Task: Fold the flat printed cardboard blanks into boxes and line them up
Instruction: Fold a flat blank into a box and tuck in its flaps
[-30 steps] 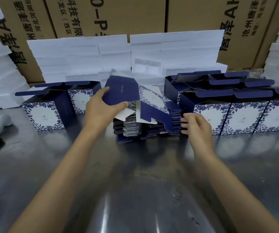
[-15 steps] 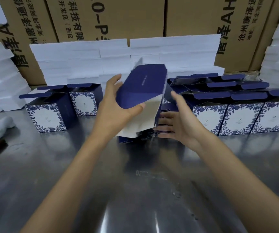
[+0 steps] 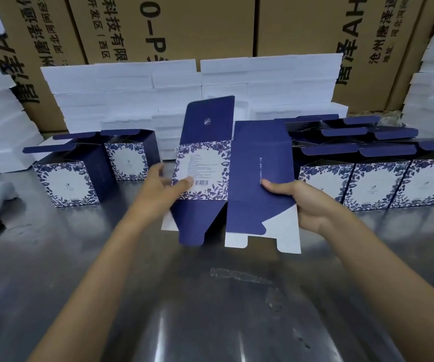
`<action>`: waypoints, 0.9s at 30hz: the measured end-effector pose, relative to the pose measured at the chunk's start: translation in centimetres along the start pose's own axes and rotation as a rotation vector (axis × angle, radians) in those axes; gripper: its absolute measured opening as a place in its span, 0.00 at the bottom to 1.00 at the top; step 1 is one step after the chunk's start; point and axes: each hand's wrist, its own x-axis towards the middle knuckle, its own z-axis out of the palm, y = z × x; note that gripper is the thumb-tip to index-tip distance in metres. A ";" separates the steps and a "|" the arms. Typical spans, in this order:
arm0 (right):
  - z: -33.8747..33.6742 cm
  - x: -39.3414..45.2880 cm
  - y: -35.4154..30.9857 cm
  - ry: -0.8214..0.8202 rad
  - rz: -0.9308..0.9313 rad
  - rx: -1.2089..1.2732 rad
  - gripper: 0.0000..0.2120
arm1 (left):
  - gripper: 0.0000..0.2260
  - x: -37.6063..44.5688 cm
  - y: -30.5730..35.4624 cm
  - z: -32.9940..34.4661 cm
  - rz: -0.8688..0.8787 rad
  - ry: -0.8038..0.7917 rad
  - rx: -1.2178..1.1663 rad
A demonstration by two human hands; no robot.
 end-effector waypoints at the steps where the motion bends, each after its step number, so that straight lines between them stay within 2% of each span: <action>1: -0.3 0.0 0.2 -0.023 -0.005 0.002 0.18 | 0.28 0.1 -0.3 -0.3 -0.071 -0.085 -0.132; 3: -0.6 -0.1 0.4 -0.056 -0.007 -0.014 0.21 | 0.19 0.2 -1.0 -0.5 -0.106 -0.198 -0.313; 7: -1.4 0.1 0.7 -0.059 -0.075 -0.135 0.20 | 0.11 0.2 -2.5 -0.1 0.017 -0.157 -0.389; 9: -1.8 0.1 0.8 -0.024 -0.120 -0.159 0.14 | 0.11 0.0 -2.8 0.1 0.036 -0.173 -0.402; 12: -2.3 0.1 1.1 0.002 -0.115 -0.144 0.12 | 0.14 0.1 -3.0 0.0 0.015 -0.228 -0.388; 17: -2.3 -0.3 1.1 -0.022 -0.038 -0.092 0.08 | 0.11 0.3 -2.6 0.4 -0.007 -0.142 -0.320; 23: -1.6 0.1 1.4 0.078 -0.153 -0.091 0.11 | 0.10 -0.3 -2.3 0.8 -0.066 -0.135 -0.370; 25: -1.5 0.0 1.5 0.061 -0.156 -0.149 0.11 | 0.12 -0.3 -2.3 0.7 -0.077 -0.100 -0.337; 27: -1.3 0.0 1.7 0.038 -0.128 -0.158 0.10 | 0.10 -0.1 -2.4 0.7 -0.039 -0.042 -0.301</action>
